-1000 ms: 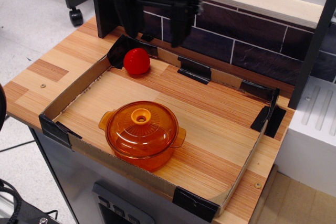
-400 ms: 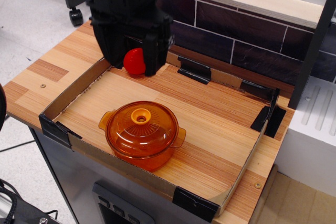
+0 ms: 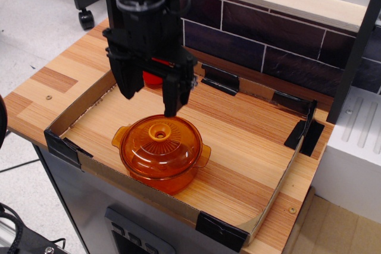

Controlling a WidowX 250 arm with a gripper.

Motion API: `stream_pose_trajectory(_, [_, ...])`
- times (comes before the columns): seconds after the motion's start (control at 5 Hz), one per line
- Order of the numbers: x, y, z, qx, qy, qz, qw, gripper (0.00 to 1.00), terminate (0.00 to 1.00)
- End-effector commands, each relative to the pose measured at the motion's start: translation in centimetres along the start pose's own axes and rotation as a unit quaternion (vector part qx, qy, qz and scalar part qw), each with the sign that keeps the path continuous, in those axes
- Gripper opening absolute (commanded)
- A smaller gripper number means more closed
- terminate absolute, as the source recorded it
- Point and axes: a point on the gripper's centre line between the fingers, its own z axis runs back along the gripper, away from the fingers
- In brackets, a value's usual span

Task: Take lid off pot

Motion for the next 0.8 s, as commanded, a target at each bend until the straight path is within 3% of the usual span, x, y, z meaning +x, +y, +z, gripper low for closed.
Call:
stream_pose_trajectory(0.0, [-0.1, -1.3, -0.5, 0.007, -0.023, -0.007, 0.9997, 1.00, 0.00])
stream_pose_trajectory(0.6, [-0.7, -1.7, -2.2, 0.025, -0.029, -0.009, 0.9992, 1.00, 0.00])
